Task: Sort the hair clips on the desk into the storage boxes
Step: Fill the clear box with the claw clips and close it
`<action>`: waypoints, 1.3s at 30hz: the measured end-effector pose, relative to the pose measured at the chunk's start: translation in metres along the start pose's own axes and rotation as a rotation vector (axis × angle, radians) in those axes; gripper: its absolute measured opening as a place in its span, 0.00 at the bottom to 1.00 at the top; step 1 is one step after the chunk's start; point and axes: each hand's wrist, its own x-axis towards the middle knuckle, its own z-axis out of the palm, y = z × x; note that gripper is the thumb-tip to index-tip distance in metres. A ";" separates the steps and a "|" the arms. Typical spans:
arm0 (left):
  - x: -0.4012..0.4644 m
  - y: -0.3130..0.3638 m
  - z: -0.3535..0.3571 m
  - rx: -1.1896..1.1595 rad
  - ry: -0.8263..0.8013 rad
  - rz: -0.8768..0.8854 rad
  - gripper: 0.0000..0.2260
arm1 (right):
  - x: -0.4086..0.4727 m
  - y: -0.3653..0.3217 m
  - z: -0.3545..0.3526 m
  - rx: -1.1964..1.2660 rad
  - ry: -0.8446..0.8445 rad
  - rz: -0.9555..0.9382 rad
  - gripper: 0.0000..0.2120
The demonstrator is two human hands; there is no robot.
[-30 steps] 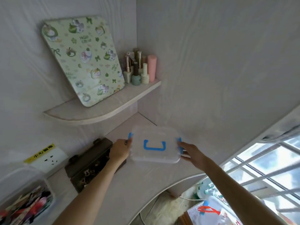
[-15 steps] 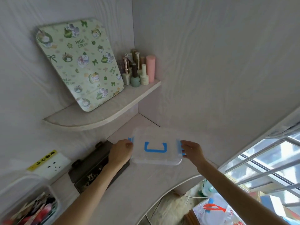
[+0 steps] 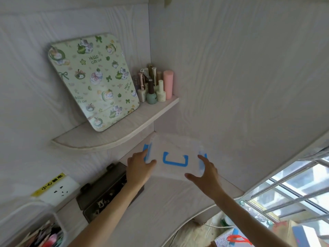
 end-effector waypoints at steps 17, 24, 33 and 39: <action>0.022 -0.013 -0.016 -0.220 0.039 -0.275 0.17 | 0.029 -0.029 -0.012 0.330 0.003 0.011 0.29; 0.061 0.002 -0.032 -0.221 -0.056 -0.358 0.20 | 0.067 -0.056 -0.015 0.404 -0.113 0.190 0.22; 0.046 -0.003 -0.021 -0.007 -0.253 -0.311 0.17 | 0.071 -0.019 -0.014 0.186 -0.111 0.227 0.27; 0.019 -0.016 -0.016 0.007 -0.291 -0.247 0.14 | 0.047 0.006 -0.003 -0.051 0.036 0.011 0.26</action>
